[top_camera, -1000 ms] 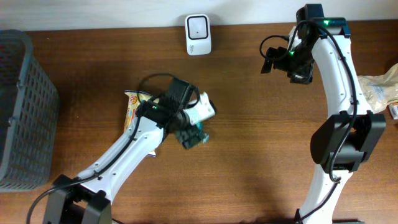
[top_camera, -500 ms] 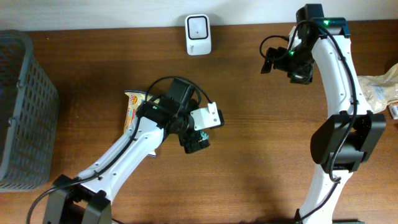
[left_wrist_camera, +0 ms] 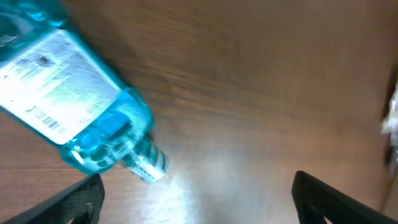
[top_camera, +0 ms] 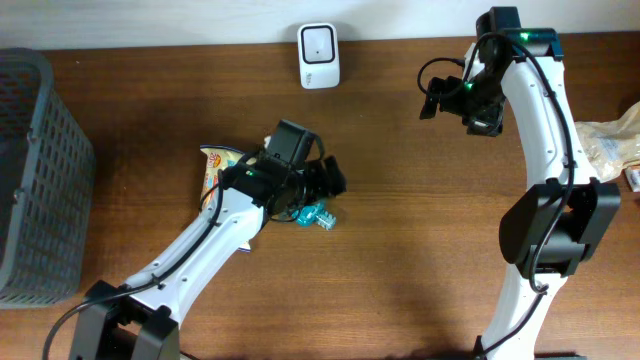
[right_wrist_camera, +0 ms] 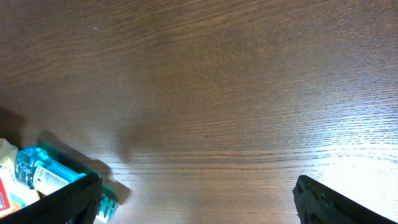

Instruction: Scan the item barcode

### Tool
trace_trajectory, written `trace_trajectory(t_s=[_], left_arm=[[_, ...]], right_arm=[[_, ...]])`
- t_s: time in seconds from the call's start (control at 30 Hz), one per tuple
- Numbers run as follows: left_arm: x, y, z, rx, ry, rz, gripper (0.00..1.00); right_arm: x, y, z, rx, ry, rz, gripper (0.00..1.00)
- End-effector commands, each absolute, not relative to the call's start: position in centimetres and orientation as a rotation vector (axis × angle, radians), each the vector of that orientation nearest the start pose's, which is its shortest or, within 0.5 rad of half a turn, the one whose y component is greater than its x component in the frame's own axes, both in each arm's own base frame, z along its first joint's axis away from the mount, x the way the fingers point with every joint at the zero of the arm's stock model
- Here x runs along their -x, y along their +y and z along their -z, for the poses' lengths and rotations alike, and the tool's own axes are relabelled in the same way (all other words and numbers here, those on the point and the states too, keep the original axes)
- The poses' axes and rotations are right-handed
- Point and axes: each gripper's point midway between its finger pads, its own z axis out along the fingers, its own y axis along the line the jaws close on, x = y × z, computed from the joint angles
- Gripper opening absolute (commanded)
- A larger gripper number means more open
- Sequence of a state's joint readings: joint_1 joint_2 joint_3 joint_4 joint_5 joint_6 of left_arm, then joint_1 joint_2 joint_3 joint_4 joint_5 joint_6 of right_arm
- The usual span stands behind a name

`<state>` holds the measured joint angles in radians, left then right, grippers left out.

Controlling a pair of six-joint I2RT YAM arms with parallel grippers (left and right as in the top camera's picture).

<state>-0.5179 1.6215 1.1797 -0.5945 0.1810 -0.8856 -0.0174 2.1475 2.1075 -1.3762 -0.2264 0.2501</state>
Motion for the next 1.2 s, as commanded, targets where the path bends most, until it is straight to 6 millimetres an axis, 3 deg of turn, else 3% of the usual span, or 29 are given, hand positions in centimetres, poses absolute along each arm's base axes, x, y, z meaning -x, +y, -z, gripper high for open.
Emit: trace_trajectory(t_s=[0.0, 0.1, 0.2, 0.47, 0.63, 0.8, 1.03, 1.17], left_arm=[[-33.1, -21.9, -9.5, 0.815, 2.727, 0.579, 0.97], [-32.5, -22.4, -7.1, 0.948, 2.742, 0.5, 0.96], [-31.8, -22.8, -4.7, 1.131, 2.744, 0.453, 0.88], [-30.7, -22.9, -3.2, 1.281, 2.745, 0.401, 0.74], [-29.4, -23.6, -1.5, 1.411, 2.734, 0.342, 0.75], [-29.4, -23.6, 0.2, 1.413, 2.738, 0.29, 0.75], [-30.2, -22.4, 0.6, 1.396, 2.675, 0.219, 0.39], [-30.1, -22.5, 0.6, 1.398, 2.681, 0.225, 0.28]], right_arm=[[-45.0, 2.8, -15.0, -0.358, 2.959, -0.344, 0.98], [-45.1, 2.8, -15.0, -0.357, 2.955, -0.345, 0.98], [-45.1, 2.8, -15.0, -0.357, 2.956, -0.345, 0.99], [-45.2, 2.8, -15.0, -0.356, 2.949, -0.345, 0.98], [-45.3, 2.8, -15.0, -0.355, 2.947, -0.346, 0.99], [-45.3, 2.8, -15.0, -0.355, 2.947, -0.345, 0.99], [-45.3, 2.8, -15.0, -0.355, 2.947, -0.346, 0.98], [-45.2, 2.8, -15.0, -0.356, 2.95, -0.345, 0.98]])
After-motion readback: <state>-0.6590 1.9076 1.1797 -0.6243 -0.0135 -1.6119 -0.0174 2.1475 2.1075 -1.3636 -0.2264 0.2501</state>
